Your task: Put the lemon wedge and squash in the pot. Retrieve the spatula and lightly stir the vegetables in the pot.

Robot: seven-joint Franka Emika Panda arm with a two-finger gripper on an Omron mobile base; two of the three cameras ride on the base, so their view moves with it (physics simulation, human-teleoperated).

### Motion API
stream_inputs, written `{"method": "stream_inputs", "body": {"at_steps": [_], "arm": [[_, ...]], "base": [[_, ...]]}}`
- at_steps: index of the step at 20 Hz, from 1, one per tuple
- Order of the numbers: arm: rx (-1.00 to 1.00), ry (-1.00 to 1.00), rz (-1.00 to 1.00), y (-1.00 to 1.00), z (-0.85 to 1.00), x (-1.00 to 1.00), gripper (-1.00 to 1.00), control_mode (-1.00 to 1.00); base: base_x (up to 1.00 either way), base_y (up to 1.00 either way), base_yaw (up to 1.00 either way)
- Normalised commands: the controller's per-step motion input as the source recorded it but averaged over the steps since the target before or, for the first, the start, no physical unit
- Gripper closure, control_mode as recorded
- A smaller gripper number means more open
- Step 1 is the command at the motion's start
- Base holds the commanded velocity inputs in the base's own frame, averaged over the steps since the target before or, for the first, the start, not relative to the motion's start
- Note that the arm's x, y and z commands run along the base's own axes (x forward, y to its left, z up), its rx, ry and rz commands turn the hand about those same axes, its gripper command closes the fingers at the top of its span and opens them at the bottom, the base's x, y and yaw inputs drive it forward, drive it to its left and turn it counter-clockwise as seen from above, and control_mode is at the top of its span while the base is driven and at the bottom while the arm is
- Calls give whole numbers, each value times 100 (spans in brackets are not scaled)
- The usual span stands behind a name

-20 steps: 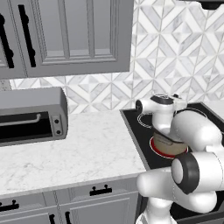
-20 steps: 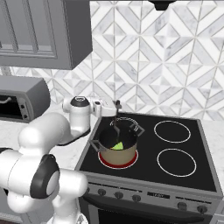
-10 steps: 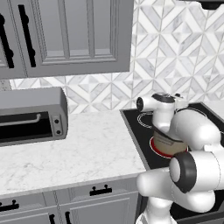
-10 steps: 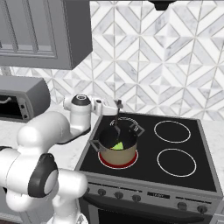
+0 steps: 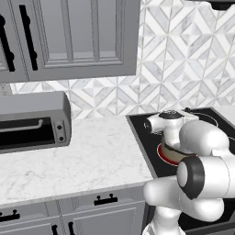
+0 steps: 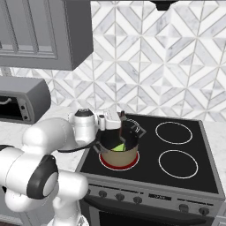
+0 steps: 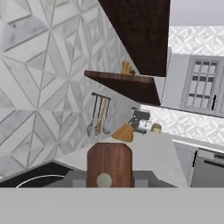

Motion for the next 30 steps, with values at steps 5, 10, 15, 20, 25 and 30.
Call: {"method": "stream_inputs", "body": {"at_steps": [5, 10, 15, 20, 25, 30], "arm": [[4, -10, 0, 10, -9, 0, 100, -100], [13, -19, 4, 36, 0, 9, 100, -100], [4, -9, 1, 13, -13, 11, 100, -100], [-3, -6, -5, -15, -1, -32, 100, -100], [-6, -5, -16, -50, 0, -71, 100, -100], [0, 1, -13, -17, 0, -14, 100, -100]], "base": [[0, 0, 0], [0, 0, 0], [0, 0, 0], [0, 0, 0], [0, 0, 0], [0, 0, 0]]}}
